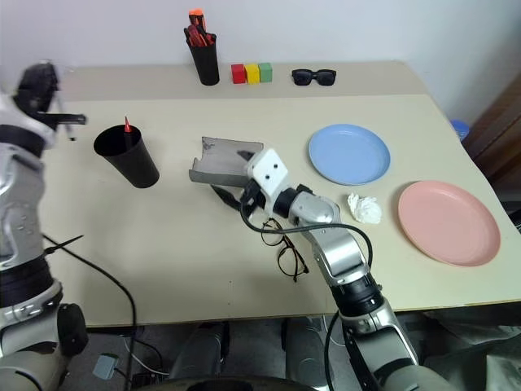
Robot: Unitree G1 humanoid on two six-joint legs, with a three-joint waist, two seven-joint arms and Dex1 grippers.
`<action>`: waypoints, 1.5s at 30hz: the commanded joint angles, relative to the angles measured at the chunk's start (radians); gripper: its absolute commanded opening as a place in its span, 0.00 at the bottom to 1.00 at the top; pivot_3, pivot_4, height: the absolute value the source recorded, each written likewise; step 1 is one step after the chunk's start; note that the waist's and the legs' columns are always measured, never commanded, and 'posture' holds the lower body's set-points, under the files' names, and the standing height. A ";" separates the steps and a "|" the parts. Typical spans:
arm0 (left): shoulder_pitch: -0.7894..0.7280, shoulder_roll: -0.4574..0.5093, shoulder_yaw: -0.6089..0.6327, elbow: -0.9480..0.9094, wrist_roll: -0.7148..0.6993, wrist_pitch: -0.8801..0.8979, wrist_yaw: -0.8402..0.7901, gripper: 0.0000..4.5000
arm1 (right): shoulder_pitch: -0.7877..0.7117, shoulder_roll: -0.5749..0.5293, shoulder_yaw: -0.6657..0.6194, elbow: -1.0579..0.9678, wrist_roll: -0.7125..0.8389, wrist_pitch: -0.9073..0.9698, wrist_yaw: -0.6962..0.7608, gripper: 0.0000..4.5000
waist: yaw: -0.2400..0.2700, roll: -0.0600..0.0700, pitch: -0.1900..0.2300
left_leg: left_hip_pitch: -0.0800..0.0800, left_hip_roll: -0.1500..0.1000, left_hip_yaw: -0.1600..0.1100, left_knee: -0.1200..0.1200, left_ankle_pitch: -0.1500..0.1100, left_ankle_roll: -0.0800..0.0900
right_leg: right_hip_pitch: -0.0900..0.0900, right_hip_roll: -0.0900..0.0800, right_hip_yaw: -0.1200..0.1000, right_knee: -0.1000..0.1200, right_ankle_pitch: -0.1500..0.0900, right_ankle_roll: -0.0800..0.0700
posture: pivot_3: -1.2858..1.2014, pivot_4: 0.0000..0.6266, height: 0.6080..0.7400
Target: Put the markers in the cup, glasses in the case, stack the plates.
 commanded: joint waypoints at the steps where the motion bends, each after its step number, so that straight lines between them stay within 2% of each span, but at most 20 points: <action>1: -0.022 0.001 -0.054 0.037 0.064 -0.092 -0.013 0.00 | -0.007 0.005 -0.014 -0.018 0.002 -0.027 -0.008 1.00 | 0.000 0.000 0.000 | 0.000 0.000 0.000 0.000 0.000 0.000 | 0.000 0.000 0.000 0.000 0.000 0.000 | 0.52 0.24 1.00; 10: -0.040 -0.043 -0.082 0.178 0.101 -0.205 -0.019 0.00 | 0.019 -0.004 -0.011 -0.035 -0.006 -0.028 -0.014 1.00 | 0.000 0.000 0.000 | -0.001 0.000 0.000 0.000 0.000 0.000 | -0.001 0.000 0.000 0.000 0.000 0.000 | 0.52 0.24 1.00; 16: -0.036 -0.059 -0.082 0.194 0.099 -0.219 -0.024 0.00 | 0.021 -0.009 -0.014 -0.034 -0.011 -0.026 -0.019 1.00 | 0.001 0.000 0.000 | -0.001 0.000 0.000 0.000 0.000 0.000 | -0.001 0.000 0.000 0.000 0.000 0.001 | 0.52 0.24 1.00; 17: -0.033 -0.057 -0.083 0.188 0.101 -0.221 -0.027 0.18 | 0.022 -0.010 -0.014 -0.036 -0.010 -0.025 -0.019 1.00 | 0.001 0.000 0.000 | -0.001 0.000 0.000 0.000 0.000 0.000 | -0.001 0.000 0.000 0.000 0.000 0.001 | 0.52 0.24 1.00; 20: -0.030 -0.060 -0.076 0.187 0.118 -0.208 0.002 0.48 | 0.024 -0.013 -0.012 -0.037 -0.009 -0.022 -0.017 1.00 | 0.000 0.000 0.000 | -0.001 0.000 0.000 0.000 0.000 0.000 | -0.001 0.000 0.000 0.000 0.000 0.001 | 0.52 0.24 1.00; 29: -0.023 -0.077 -0.062 0.142 0.091 -0.185 -0.003 0.48 | 0.018 -0.013 -0.007 -0.027 -0.007 -0.022 -0.009 1.00 | 0.001 0.000 0.000 | -0.001 0.000 0.000 0.000 0.000 0.000 | -0.001 0.000 0.000 0.000 0.000 0.001 | 0.52 0.24 1.00; 31: -0.034 -0.081 -0.096 0.102 0.047 -0.157 -0.061 0.48 | 0.018 -0.022 -0.011 -0.028 -0.009 -0.021 -0.006 1.00 | 0.001 0.000 0.000 | -0.001 0.000 0.000 0.000 0.000 0.000 | -0.001 0.000 0.000 0.000 0.000 0.001 | 0.52 0.24 1.00; 32: -0.040 -0.081 -0.119 0.084 0.024 -0.136 -0.097 0.60 | 0.018 -0.029 -0.015 -0.028 -0.010 -0.021 -0.004 1.00 | 0.002 0.000 0.000 | -0.001 0.000 0.000 0.000 0.000 0.000 | -0.001 0.000 0.000 0.000 0.000 0.001 | 0.52 0.24 1.00; 33: -0.045 -0.078 -0.145 0.068 0.006 -0.114 -0.134 0.65 | 0.018 -0.038 -0.021 -0.029 -0.011 -0.020 -0.002 1.00 | 0.004 0.000 0.000 | -0.001 0.000 0.000 0.000 0.000 0.000 | -0.001 0.000 0.000 0.000 0.000 0.001 | 0.52 0.24 1.00; 35: -0.052 -0.067 -0.180 0.054 -0.011 -0.076 -0.184 0.87 | 0.017 -0.053 -0.027 -0.029 -0.010 -0.019 0.003 1.00 | 0.005 0.000 0.000 | -0.001 0.000 0.000 0.000 0.000 0.000 | 0.000 0.000 0.000 0.000 0.000 0.001 | 0.52 0.24 1.00; 36: -0.063 -0.037 -0.258 0.058 -0.009 -0.041 -0.273 0.98 | 0.022 -0.095 -0.042 -0.040 -0.003 -0.013 0.035 1.00 | 0.005 0.000 0.000 | -0.001 0.000 0.000 0.000 0.000 0.000 | 0.000 0.000 0.000 0.000 0.000 0.001 | 0.52 0.24 1.00; 39: -0.107 0.033 -0.424 0.136 -0.006 0.063 -0.481 0.99 | 0.042 -0.224 -0.071 -0.086 0.027 0.012 0.138 1.00 | 0.007 0.001 0.000 | -0.001 -0.001 0.000 0.000 0.000 0.000 | 0.000 0.000 0.000 0.000 0.000 0.001 | 0.52 0.24 1.00; 42: -0.145 0.042 -0.463 0.249 -0.006 0.052 -0.586 0.99 | 0.058 -0.311 -0.079 -0.128 0.063 0.047 0.208 1.00 | -0.004 0.001 0.001 | -0.001 0.000 0.000 0.000 0.000 0.000 | 0.000 0.000 0.000 -0.001 0.000 0.000 | 0.52 0.24 1.00; 45: -0.206 0.076 -0.567 0.410 0.040 0.007 -0.781 0.99 | 0.098 -0.414 -0.113 -0.191 0.096 0.092 0.277 1.00 | -0.012 0.002 0.001 | 0.000 0.001 0.000 -0.001 0.000 0.001 | -0.002 0.001 0.000 0.002 0.000 0.000 | 0.52 0.24 1.00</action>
